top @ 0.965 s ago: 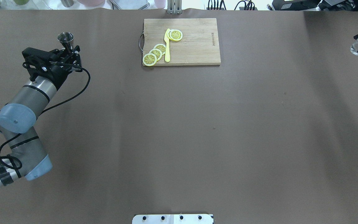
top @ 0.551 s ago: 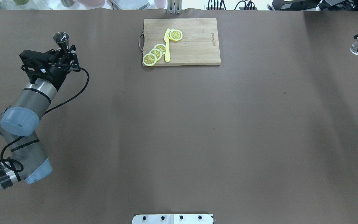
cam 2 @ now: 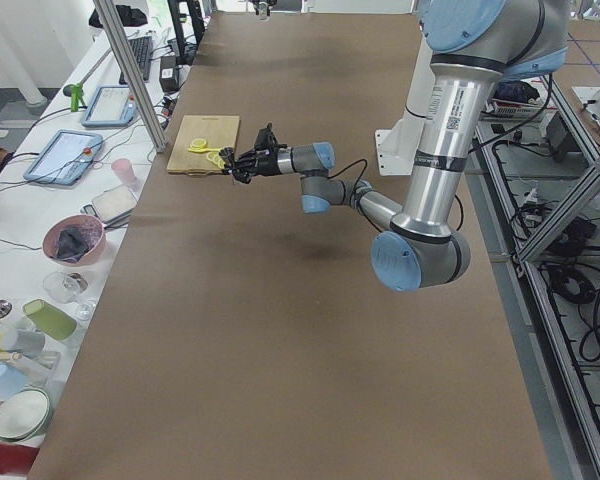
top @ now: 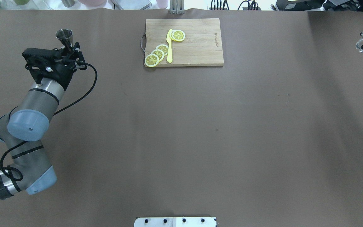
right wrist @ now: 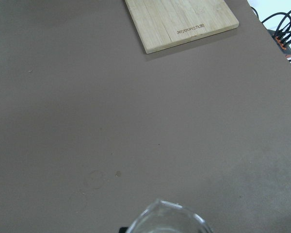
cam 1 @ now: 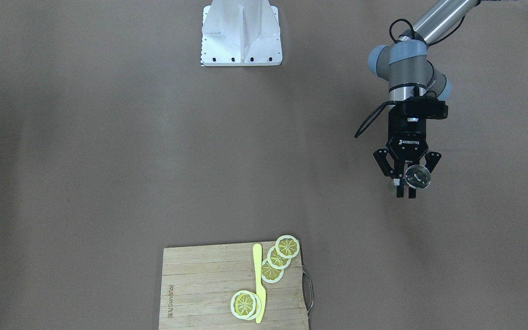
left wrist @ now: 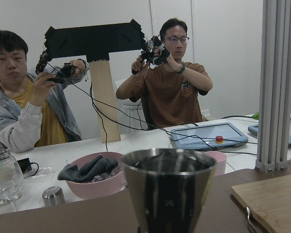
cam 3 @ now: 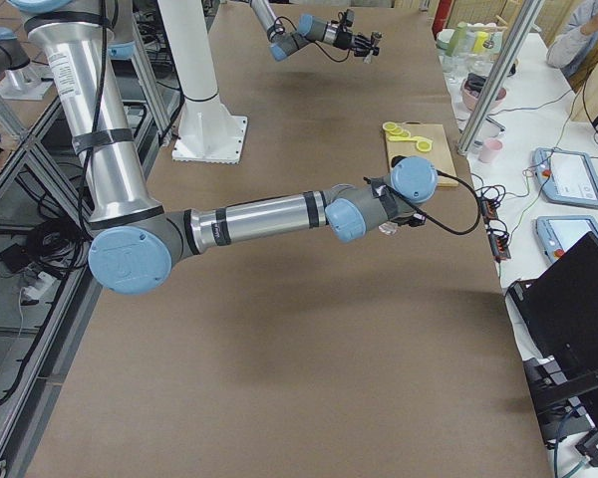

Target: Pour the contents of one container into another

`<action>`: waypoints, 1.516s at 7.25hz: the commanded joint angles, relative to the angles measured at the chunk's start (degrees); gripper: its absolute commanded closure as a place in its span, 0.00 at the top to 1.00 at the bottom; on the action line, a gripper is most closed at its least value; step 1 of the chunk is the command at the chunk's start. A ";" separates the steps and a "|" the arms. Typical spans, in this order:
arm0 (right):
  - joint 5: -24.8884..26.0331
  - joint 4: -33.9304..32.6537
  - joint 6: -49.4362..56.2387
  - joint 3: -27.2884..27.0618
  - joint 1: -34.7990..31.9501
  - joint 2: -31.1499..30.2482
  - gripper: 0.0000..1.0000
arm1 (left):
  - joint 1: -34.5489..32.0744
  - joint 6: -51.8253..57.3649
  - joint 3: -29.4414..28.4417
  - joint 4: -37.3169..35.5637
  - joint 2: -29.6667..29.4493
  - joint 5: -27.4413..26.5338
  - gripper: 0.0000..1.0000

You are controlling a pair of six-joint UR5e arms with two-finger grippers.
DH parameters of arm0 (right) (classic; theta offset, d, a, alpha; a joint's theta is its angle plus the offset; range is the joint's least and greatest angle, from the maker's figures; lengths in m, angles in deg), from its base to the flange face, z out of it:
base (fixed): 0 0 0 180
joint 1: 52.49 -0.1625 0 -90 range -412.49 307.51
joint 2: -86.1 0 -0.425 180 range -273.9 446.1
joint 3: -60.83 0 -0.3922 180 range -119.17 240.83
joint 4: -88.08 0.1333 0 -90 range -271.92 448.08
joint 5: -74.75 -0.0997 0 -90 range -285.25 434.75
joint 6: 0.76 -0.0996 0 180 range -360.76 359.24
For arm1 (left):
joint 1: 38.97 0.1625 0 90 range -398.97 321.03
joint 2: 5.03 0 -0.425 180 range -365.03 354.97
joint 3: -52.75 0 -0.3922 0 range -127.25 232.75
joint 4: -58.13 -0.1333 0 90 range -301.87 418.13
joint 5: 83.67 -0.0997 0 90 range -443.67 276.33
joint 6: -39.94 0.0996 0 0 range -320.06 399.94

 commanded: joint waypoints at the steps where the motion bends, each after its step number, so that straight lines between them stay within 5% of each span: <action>1: 3.62 5.14 -4.88 -0.42 1.67 -0.27 0.00 | 4.52 -5.21 0.71 -1.17 2.26 -8.06 0.00; 2: 4.51 11.46 -8.38 1.67 2.81 -0.62 0.00 | 6.99 -7.68 0.71 -1.26 4.19 -12.81 0.00; 5: 6.53 21.77 -16.03 5.20 5.10 -0.72 0.00 | 8.42 -16.11 0.98 -2.92 6.49 -14.70 0.00; 8: 9.08 33.19 -26.92 8.28 8.08 -0.80 0.00 | 8.60 -31.66 0.89 -17.13 7.55 -16.36 0.00; 11: 12.77 44.00 -36.94 9.08 11.34 -3.34 0.00 | 8.68 -33.02 -1.04 -20.16 6.42 -16.46 0.00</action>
